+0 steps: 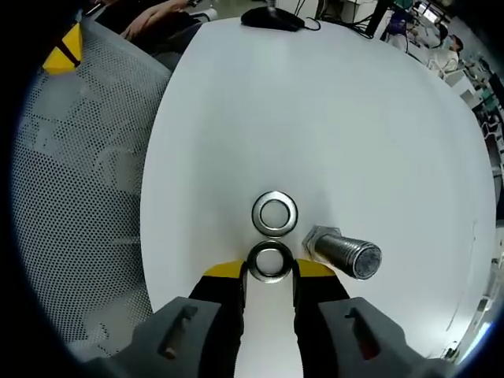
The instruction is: Place the washer onto the threaded stud by aligning its center hole with the stud, sliding it down to the base, and recovering from edge contact or off-axis alignment until the washer reaches the visible bottom stop.
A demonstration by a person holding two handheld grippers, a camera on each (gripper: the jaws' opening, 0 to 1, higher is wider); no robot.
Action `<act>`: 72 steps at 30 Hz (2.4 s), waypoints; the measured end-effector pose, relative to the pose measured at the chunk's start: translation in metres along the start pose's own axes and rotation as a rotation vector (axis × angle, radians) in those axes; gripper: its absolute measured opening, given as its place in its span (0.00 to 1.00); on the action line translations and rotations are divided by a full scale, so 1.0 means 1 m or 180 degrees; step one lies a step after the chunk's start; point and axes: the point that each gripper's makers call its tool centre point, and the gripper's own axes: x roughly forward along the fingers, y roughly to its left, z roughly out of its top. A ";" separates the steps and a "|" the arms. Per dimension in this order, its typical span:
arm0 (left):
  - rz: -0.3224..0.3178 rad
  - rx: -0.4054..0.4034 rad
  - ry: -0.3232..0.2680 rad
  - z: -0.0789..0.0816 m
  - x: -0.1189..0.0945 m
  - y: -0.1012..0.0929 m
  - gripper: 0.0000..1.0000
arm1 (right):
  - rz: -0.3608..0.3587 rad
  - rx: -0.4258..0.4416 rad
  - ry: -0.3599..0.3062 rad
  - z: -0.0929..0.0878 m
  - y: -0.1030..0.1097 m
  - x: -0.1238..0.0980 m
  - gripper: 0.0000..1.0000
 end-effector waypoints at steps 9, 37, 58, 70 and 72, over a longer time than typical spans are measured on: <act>-0.0004 -0.0002 -0.0004 0.000 0.000 0.000 0.00 | -0.0044 0.0002 -0.0066 -0.002 -0.002 -0.002 0.23; -0.0005 0.0006 -0.0009 0.002 -0.001 -0.001 0.00 | -0.0185 -0.0133 -0.0236 0.016 -0.027 -0.068 0.23; -0.0003 -0.0004 -0.0009 0.001 0.000 0.000 0.00 | -0.0293 -0.0199 -0.0162 0.028 -0.046 -0.060 0.23; -0.0005 -0.0008 0.0003 0.000 -0.001 0.000 0.00 | -0.0181 -0.0245 -0.0014 0.025 -0.045 -0.047 0.23; -0.0006 -0.0011 0.0009 -0.001 0.000 0.000 0.00 | -0.0163 -0.0253 0.0013 0.024 -0.044 -0.043 0.23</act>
